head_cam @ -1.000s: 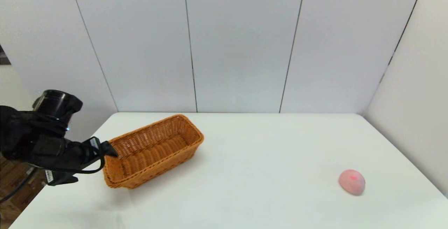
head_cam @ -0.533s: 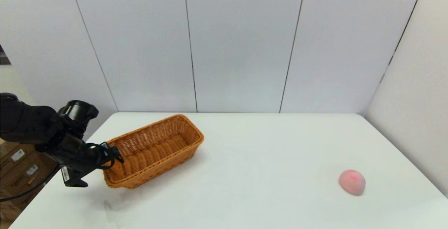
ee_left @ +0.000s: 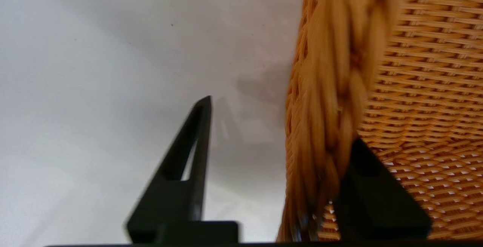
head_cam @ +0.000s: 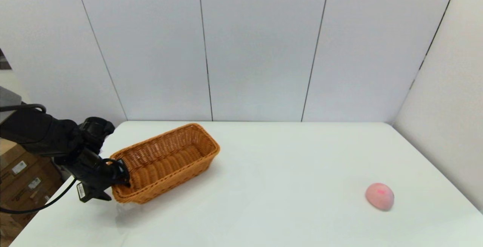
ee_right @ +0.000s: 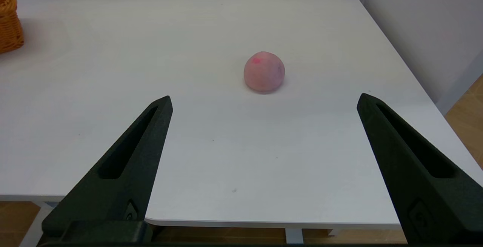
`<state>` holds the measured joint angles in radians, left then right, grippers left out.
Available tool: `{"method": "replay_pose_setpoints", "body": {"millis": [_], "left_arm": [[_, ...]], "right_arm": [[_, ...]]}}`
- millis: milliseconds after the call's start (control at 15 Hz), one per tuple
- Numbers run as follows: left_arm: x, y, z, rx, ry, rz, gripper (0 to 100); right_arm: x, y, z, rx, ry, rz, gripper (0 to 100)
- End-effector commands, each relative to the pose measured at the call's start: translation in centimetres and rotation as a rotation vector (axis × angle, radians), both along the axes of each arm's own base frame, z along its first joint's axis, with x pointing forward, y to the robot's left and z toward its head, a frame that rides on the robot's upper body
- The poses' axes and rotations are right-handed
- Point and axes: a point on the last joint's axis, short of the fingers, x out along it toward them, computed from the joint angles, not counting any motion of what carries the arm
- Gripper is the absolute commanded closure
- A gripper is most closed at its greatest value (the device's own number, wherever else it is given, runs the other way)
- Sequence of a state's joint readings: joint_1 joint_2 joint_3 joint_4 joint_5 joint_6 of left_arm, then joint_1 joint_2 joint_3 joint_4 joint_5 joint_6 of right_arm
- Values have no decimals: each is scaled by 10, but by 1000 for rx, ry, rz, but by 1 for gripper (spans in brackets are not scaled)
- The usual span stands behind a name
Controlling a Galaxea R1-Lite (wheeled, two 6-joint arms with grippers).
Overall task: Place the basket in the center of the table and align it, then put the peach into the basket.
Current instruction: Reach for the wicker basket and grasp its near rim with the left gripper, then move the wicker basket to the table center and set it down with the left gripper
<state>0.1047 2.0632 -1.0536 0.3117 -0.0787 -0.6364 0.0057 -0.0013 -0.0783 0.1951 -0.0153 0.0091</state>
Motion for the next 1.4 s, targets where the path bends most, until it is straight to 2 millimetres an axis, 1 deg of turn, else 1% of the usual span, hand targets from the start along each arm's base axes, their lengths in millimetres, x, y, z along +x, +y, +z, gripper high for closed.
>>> {"method": "replay_pose_setpoints", "body": {"millis": [67,400,667,800,933,1000,1133,1267,1400], "left_arm": [[0,0,-2,-20,9,3,100],[0,0,2,-44,-11,1,100],[-12,-6,42,-228,-136,-67,100],[-20,-10,58,-268,-164,-99,100],[-27,-19,71,-305,-196,-166,100],[-30,-27,78,-331,-207,-209,100],[-34,-57,86,-344,-210,-312,100],[-36,-99,93,-352,-194,-456,100],[-31,-135,88,-341,-167,-557,100]], "right_arm": [[0,0,0,0,3,0,0],[0,0,0,0,3,0,0],[0,0,0,0,3,0,0],[0,0,0,-1,3,1,0],[0,0,0,-1,3,1,0],[0,0,0,-1,3,1,0],[0,0,0,-1,3,1,0],[0,0,0,0,3,0,0],[0,0,0,0,3,0,0]]}}
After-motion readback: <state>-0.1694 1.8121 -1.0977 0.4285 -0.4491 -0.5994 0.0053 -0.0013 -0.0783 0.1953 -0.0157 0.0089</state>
